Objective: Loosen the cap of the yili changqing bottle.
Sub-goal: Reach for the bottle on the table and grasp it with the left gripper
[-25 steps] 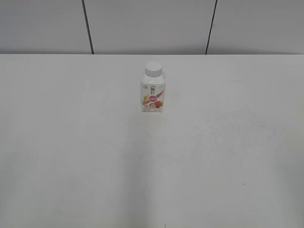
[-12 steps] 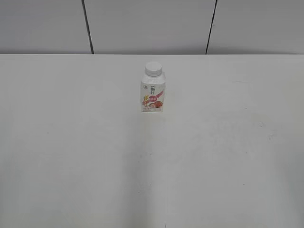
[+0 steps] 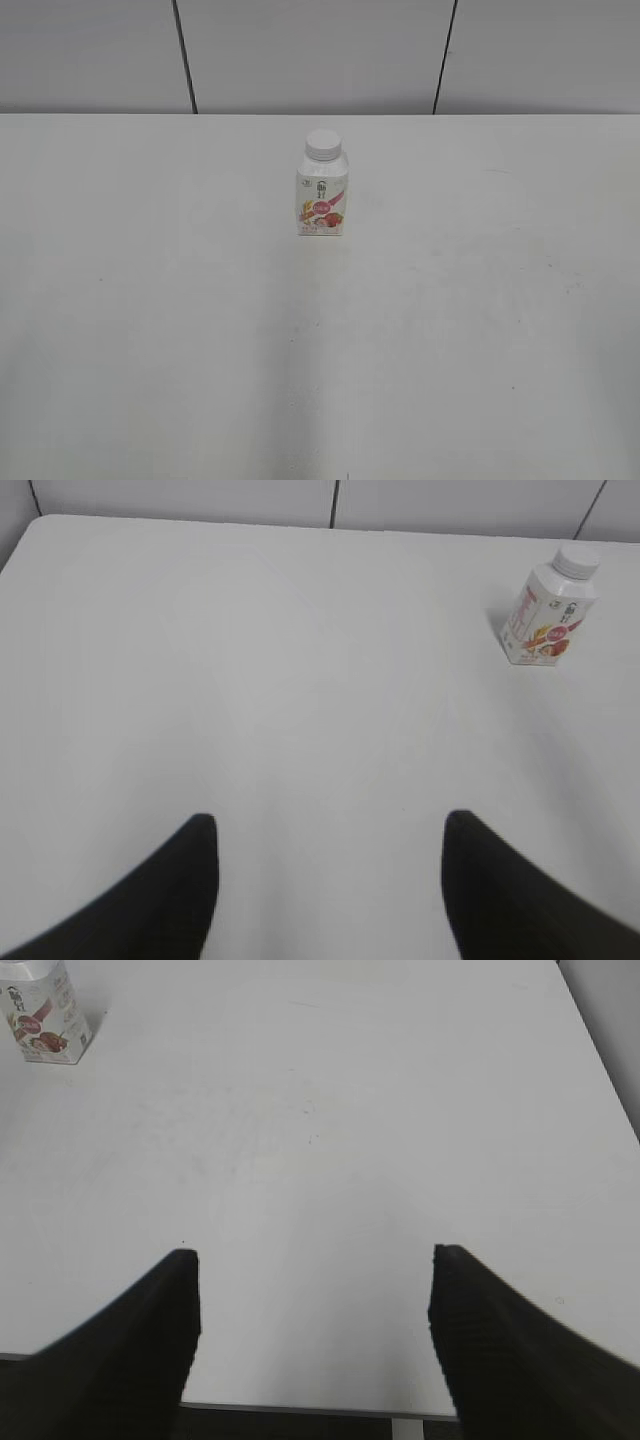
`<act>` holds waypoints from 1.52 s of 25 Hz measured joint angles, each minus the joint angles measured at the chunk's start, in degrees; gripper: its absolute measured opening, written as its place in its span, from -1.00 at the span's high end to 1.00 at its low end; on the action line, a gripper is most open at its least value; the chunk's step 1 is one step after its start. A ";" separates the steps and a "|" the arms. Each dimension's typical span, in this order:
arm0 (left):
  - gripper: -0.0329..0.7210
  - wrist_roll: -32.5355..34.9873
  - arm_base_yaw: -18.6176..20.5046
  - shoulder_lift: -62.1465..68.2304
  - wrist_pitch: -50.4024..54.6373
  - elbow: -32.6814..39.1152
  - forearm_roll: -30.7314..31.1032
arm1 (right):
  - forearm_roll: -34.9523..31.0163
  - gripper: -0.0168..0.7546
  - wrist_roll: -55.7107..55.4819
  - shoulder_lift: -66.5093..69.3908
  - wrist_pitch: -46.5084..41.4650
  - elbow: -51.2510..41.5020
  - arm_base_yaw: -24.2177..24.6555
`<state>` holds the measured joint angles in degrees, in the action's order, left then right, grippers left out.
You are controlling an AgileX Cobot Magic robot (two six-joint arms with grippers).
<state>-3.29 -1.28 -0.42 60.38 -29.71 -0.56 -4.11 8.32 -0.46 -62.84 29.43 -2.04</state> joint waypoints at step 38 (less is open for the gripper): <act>-0.25 -10.48 0.00 82.23 -104.18 -2.12 33.49 | 0.00 -0.50 0.00 0.00 0.00 0.00 0.00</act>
<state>-13.77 -1.28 81.81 -43.80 -31.83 32.94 -4.11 8.32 -0.46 -62.84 29.43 -2.04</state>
